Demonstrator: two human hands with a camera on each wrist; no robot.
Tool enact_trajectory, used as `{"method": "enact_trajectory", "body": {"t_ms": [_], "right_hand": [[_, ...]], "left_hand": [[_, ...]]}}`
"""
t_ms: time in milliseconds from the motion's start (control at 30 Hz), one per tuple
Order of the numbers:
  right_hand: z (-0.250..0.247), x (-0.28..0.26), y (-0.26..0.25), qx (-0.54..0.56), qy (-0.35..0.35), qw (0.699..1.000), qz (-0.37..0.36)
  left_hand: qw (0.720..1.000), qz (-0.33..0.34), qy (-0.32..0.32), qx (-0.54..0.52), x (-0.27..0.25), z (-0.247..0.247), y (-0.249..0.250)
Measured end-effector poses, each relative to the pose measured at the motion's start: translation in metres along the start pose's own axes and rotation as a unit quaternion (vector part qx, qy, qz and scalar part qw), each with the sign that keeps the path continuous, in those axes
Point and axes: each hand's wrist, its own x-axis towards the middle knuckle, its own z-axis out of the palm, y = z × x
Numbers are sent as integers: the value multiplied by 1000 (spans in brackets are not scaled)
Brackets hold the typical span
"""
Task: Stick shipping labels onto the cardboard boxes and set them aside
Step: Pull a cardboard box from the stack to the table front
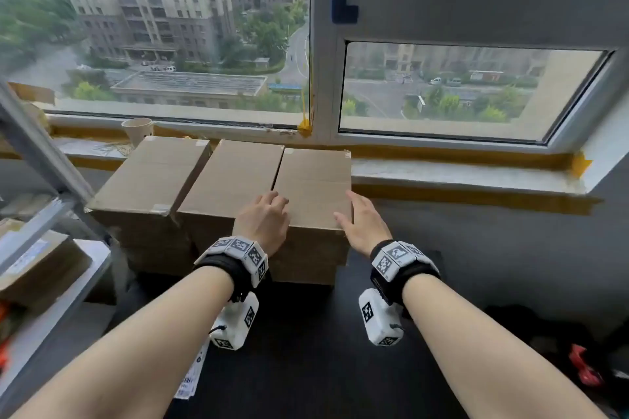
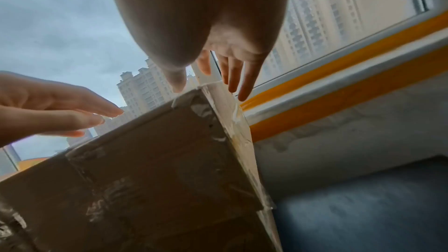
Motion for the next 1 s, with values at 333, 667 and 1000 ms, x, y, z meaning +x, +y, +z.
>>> {"method": "enact_trajectory", "body": {"t_ms": [333,667,1000], "right_hand": [[8,3,21,260,0,958,120],[11,20,40,400,-54,904,143],[-7,13,36,475,-72,865,143]], "left_hand": [[991,-14,-7,-135,0,6,6],[956,-113,-26,-269,8,11,12],[858,-198,-45,-472,12,10,9]]}}
